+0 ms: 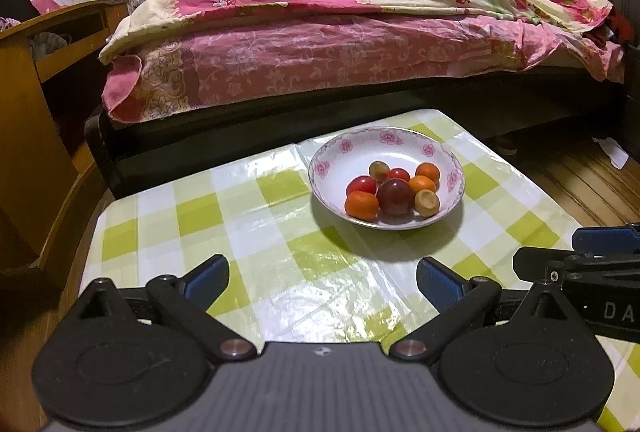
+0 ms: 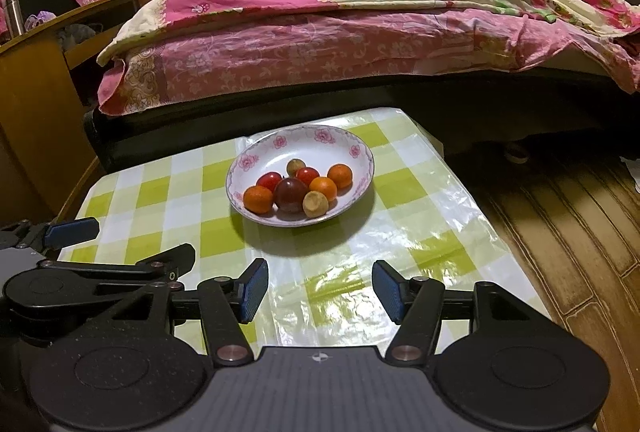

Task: Organize fruits

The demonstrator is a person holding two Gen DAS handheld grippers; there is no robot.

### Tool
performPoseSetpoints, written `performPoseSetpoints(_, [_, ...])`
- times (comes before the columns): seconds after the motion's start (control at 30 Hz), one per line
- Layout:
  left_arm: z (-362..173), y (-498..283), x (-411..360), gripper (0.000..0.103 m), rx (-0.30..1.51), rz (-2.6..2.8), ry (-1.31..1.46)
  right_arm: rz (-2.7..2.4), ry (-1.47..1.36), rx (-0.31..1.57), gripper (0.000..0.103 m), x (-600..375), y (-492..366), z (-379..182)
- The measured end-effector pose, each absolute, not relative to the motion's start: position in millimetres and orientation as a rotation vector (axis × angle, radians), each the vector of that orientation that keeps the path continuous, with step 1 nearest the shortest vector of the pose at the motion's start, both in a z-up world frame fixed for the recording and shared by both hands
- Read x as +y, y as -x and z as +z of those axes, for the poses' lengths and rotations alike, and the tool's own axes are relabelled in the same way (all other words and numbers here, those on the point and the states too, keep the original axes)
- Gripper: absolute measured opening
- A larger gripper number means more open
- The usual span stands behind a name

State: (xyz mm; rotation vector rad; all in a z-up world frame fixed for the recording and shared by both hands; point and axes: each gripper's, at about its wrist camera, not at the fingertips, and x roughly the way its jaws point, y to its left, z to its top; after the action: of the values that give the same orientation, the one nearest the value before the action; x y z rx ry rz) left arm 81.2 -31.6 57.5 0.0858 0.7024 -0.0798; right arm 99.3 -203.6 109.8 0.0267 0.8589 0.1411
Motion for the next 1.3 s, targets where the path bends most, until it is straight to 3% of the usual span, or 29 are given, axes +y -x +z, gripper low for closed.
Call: performPoseSetpoints(1.3, [51.7,-48.2,-31.4,0.103,0.728,-0.065,-0.087,0.108,-0.011,0.92,0.054,-205.2,-72.6,103.2])
